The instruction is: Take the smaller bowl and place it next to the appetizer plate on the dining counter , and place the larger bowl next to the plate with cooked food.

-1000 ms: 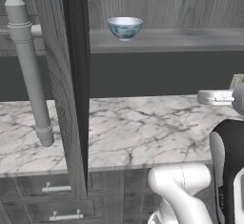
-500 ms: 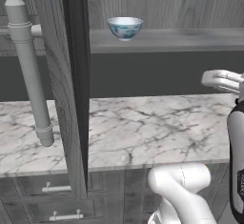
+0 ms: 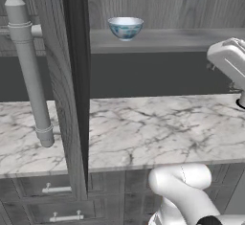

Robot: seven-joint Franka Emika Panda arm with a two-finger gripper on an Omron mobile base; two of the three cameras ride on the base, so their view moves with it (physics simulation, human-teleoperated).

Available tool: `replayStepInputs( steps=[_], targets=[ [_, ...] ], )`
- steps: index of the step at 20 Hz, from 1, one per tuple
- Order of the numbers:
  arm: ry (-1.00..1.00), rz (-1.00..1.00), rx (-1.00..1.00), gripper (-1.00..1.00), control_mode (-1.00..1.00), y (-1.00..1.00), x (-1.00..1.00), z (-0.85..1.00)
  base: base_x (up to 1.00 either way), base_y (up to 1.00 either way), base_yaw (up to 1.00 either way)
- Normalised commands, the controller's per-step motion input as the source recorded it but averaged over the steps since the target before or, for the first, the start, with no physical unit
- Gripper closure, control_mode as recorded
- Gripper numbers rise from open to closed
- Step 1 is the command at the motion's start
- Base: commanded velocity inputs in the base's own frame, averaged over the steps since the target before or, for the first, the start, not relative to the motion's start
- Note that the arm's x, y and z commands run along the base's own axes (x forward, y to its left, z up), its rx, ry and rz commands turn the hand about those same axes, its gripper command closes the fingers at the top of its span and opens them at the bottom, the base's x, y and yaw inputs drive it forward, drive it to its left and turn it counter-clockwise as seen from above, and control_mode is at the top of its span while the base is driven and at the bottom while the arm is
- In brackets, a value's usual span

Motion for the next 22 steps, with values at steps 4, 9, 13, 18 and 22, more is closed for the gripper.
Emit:
replayStepInputs(
  steps=[4,9,13,18,22],
  targets=[
    [-0.06,0.0,0.04,-1.0,-1.0,0.5,0.0,0.29,0.0,0.0,0.0],
    [-0.33,0.0,-0.03,-1.0,-1.0,0.26,0.0,0.29,0.0,0.0,0.0],
    [-0.33,-0.02,0.0,-1.0,-1.0,0.05,0.04,0.22,0.0,0.0,0.0],
    [-0.07,0.0,0.08,-1.0,-1.0,0.06,0.11,0.25,0.0,0.0,0.0],
    [0.0,-0.01,0.06,-1.0,-1.0,0.04,0.24,0.12,0.0,0.0,0.0]
  ],
)
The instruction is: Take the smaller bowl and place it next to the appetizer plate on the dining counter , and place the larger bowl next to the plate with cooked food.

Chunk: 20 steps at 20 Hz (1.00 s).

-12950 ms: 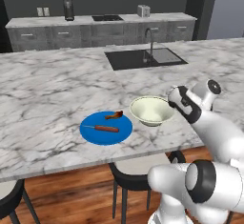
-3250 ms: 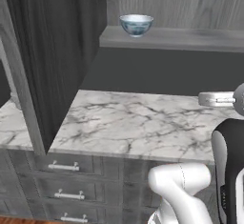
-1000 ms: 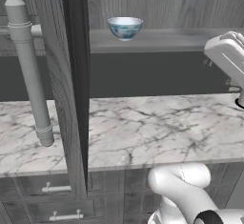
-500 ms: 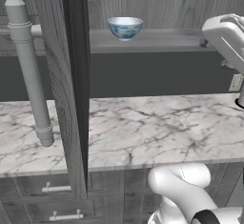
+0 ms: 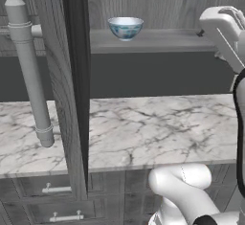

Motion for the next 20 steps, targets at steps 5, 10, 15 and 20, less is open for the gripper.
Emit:
replayStepInputs(
  steps=[5,10,15,20],
  targets=[
    [0.05,-0.03,0.01,-1.0,-1.0,0.0,0.4,0.0,0.0,0.0,0.0],
    [0.15,-0.04,0.0,-1.0,-1.0,0.0,0.58,0.0,0.0,0.0,0.0],
    [0.1,-0.03,0.0,-1.0,-1.0,0.0,0.53,-0.01,0.0,0.0,0.0],
    [0.02,-0.02,0.0,-1.0,-1.0,0.02,0.55,-0.11,0.0,0.0,0.0]
  ],
)
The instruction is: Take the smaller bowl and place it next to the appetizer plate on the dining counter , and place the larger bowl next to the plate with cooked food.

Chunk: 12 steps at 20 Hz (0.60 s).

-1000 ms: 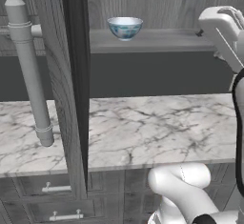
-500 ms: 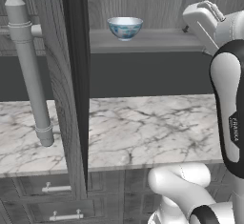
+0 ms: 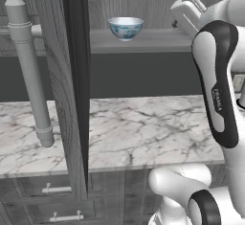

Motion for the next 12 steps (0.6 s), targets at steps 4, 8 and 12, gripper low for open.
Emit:
replayStepInputs(
  steps=[4,8,12],
  targets=[
    [0.02,-0.01,0.0,-1.0,-1.0,0.04,0.63,-0.16,0.0,0.0,0.0],
    [0.05,0.0,0.0,-1.0,-1.0,0.05,0.66,-0.14,0.0,0.0,0.0],
    [0.02,-0.01,0.0,-1.0,-1.0,0.09,0.63,-0.15,0.0,0.0,0.0]
  ],
)
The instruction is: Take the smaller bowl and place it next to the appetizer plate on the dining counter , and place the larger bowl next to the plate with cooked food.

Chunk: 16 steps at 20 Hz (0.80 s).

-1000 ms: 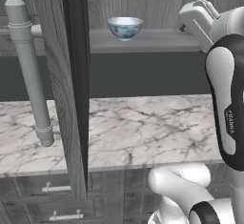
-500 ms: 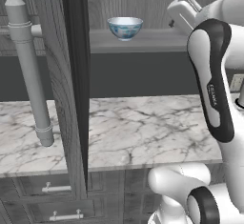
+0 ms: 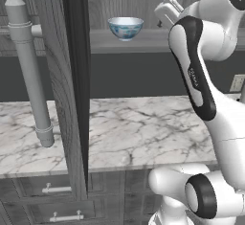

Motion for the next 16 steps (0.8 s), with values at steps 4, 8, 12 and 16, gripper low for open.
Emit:
replayStepInputs(
  steps=[4,8,12,16],
  targets=[
    [0.02,-0.02,0.0,-1.0,-1.0,0.12,0.61,-0.09,0.0,0.0,0.0],
    [0.04,-0.03,0.0,-1.0,-1.0,0.1,0.59,-0.05,0.0,0.0,0.0],
    [0.03,-0.03,0.0,-1.0,-1.0,0.09,0.57,-0.02,0.0,0.0,0.0],
    [0.04,-0.03,0.0,-1.0,-1.0,0.09,0.55,-0.01,0.0,0.0,0.0]
  ],
)
